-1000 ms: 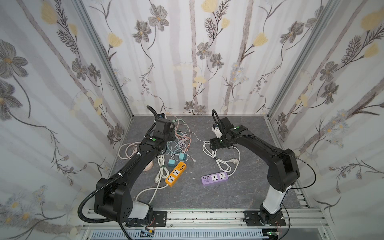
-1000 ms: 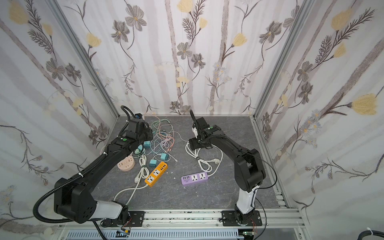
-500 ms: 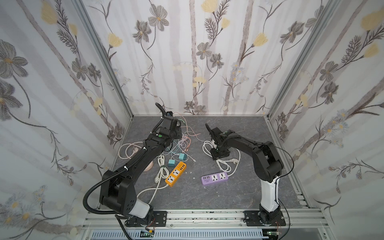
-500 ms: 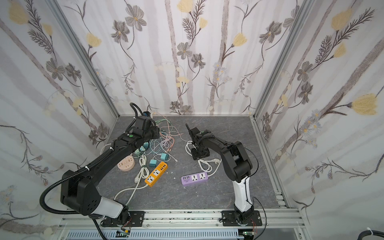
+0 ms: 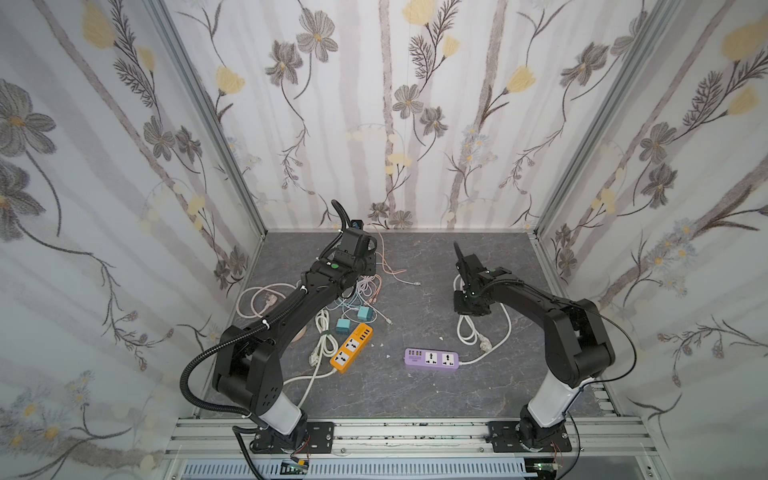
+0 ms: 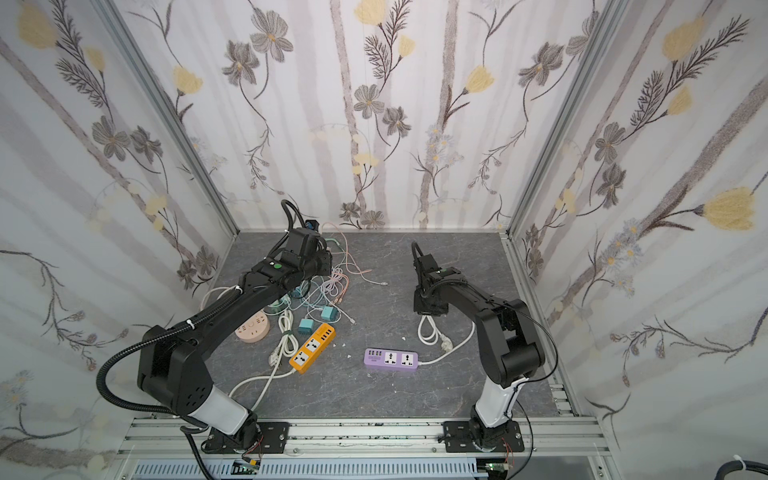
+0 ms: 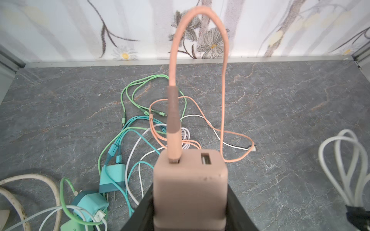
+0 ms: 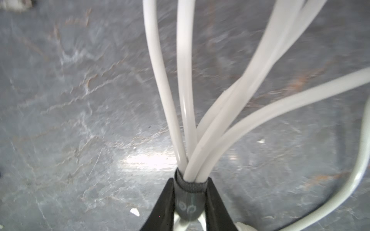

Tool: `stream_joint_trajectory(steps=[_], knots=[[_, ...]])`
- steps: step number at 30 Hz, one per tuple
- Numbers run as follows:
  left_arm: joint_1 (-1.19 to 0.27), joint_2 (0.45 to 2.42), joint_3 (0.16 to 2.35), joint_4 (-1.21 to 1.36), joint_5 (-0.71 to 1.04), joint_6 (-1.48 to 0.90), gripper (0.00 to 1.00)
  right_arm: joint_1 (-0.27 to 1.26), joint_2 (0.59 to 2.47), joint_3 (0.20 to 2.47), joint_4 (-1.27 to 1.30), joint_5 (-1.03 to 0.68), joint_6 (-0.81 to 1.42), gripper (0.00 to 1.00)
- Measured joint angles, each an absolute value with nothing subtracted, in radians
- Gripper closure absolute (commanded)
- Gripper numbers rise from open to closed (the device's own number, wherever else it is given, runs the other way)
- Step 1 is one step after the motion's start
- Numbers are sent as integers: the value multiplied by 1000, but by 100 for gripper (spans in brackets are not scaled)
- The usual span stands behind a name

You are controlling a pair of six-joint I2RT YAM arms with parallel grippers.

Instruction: Insert the plug

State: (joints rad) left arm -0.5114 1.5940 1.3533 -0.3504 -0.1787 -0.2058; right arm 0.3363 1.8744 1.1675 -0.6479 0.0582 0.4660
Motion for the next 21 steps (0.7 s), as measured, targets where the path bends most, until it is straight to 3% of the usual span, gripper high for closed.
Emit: stream_joint_trajectory(steps=[5,9,12,15,21], knots=[[-599,1628,1382,-349,-175,-143,100,218,1831,1121,-610,59,518,72],[-638,1656,1391,-345,-163,-110,100,84,1814,1126,-537,51,556,79],[-651,1682,1409,-336,-160,-108,100,7,1833,1177,-503,36,576,74],[-662,1702,1425,-332,-154,-104,100,15,1860,1238,-484,15,564,64],[-667,1702,1420,-318,-153,-97,100,150,1809,1111,-493,-10,555,74]])
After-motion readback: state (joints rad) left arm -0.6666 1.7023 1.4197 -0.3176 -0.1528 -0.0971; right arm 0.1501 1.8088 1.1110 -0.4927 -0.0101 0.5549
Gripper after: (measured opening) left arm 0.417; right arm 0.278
